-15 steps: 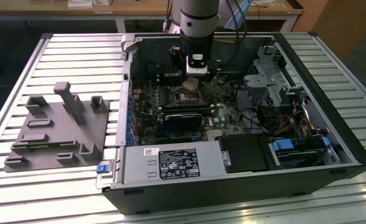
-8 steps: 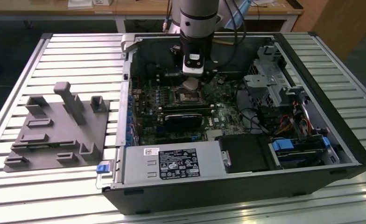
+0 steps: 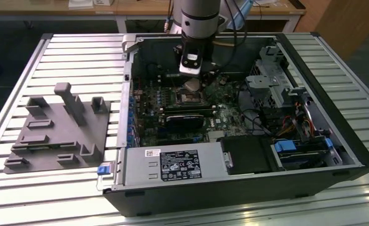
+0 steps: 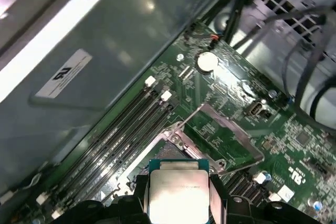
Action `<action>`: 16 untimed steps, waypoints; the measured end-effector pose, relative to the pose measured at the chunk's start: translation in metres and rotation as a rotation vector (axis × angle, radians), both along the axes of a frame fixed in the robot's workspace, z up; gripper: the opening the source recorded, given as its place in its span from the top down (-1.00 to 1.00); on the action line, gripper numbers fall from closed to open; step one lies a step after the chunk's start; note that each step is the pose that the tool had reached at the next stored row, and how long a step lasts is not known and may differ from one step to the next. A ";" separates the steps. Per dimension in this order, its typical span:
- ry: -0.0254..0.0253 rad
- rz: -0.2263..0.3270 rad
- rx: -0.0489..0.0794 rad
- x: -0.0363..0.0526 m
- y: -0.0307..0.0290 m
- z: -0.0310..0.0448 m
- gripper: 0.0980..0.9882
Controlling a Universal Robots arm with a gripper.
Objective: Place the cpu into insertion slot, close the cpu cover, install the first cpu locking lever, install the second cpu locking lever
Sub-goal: 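Place the cpu into insertion slot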
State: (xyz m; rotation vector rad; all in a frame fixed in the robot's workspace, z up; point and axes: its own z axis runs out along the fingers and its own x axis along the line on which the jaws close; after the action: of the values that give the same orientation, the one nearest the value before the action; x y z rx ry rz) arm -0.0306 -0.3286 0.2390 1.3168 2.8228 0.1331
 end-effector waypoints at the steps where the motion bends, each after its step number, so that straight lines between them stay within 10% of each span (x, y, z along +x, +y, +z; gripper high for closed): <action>1: 0.0000 -0.016 0.000 0.0000 0.0000 -0.0001 0.00; 16: 0.0000 -0.241 0.000 0.0000 0.0000 -0.0009 0.00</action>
State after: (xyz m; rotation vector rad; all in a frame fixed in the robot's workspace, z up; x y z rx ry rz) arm -0.0306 -0.3286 0.2381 1.6409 2.6360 0.1272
